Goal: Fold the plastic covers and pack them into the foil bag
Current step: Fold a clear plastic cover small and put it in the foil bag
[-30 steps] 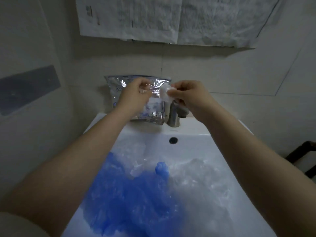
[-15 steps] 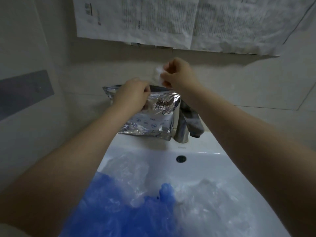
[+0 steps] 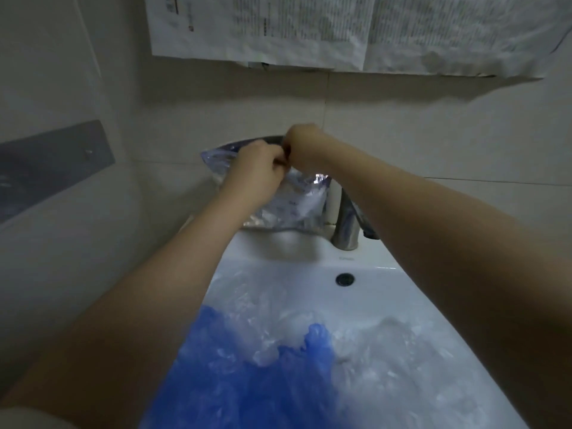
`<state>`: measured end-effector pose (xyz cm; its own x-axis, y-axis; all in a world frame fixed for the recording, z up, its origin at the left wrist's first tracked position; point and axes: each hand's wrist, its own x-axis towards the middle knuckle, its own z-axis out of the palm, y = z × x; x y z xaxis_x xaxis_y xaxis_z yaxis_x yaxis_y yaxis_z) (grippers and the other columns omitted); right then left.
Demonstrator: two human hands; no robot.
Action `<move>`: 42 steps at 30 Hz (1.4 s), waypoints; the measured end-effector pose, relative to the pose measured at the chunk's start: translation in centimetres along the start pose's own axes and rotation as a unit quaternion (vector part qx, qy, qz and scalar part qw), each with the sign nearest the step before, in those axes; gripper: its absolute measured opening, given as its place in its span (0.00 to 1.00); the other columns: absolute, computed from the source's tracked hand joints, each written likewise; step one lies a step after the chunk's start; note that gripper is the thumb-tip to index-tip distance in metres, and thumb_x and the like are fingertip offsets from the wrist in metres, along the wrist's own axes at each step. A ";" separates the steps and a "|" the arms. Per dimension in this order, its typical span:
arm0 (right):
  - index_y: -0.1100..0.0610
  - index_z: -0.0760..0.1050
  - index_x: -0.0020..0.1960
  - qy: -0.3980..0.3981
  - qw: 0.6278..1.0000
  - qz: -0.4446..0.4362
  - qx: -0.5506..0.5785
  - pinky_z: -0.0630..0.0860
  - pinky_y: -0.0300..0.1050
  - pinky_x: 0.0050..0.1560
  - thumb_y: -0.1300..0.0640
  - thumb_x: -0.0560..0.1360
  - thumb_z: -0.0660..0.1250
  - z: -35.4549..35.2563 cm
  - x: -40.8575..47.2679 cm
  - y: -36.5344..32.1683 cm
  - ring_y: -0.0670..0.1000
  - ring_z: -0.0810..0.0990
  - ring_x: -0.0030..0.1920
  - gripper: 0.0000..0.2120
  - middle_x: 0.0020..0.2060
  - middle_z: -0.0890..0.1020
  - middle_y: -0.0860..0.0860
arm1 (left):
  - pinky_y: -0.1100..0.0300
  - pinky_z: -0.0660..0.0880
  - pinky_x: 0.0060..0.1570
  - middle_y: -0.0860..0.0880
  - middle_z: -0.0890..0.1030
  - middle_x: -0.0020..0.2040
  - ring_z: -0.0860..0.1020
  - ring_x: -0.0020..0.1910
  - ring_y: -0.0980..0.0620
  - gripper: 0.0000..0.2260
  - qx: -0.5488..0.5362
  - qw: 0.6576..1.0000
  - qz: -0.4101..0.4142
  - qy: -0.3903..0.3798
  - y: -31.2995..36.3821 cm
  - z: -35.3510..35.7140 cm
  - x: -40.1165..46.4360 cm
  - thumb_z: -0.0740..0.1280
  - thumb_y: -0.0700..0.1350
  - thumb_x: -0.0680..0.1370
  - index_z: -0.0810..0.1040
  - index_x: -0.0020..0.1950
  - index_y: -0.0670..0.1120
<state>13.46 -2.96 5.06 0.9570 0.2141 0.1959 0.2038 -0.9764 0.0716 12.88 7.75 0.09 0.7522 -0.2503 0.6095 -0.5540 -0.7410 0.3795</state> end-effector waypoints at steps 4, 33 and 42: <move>0.62 0.78 0.54 0.247 0.951 -0.038 0.181 0.67 0.44 0.51 0.65 0.74 0.58 -0.2 -3.2 -0.9 0.58 0.76 0.54 0.14 0.52 0.80 0.58 | 0.56 0.76 0.43 0.45 0.78 0.39 0.80 0.43 0.44 0.06 -0.123 0.989 -0.086 0.015 -1.4 -0.2 1.1 0.63 0.35 0.75 0.80 0.44 0.42; 0.63 0.77 0.42 0.080 0.757 0.150 0.631 0.68 0.38 0.30 0.63 0.76 0.65 8.9 -20.9 6.7 0.46 0.72 0.29 0.05 0.30 0.77 0.53 | 0.58 0.70 0.56 0.48 0.73 0.64 0.74 0.58 0.51 0.31 -0.127 0.958 -0.062 -0.248 7.8 3.1 -9.5 0.72 0.54 0.71 0.66 0.70 0.45; 0.69 0.68 0.66 0.028 0.559 0.350 0.751 0.74 0.46 0.41 0.61 0.78 0.58 11.0 -23.8 8.5 0.52 0.76 0.38 0.18 0.39 0.77 0.55 | 0.58 0.72 0.42 0.39 0.74 0.45 0.74 0.44 0.42 0.06 -0.440 0.799 -0.338 -0.233 9.1 5.8 -12.3 0.63 0.43 0.79 0.76 0.49 0.41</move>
<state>-5.31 -16.68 -9.75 0.9117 -0.2759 -0.3044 -0.2326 0.2642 -0.9360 0.64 0.43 -8.00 0.9233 -0.3347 -0.1886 0.1522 -0.1320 0.9795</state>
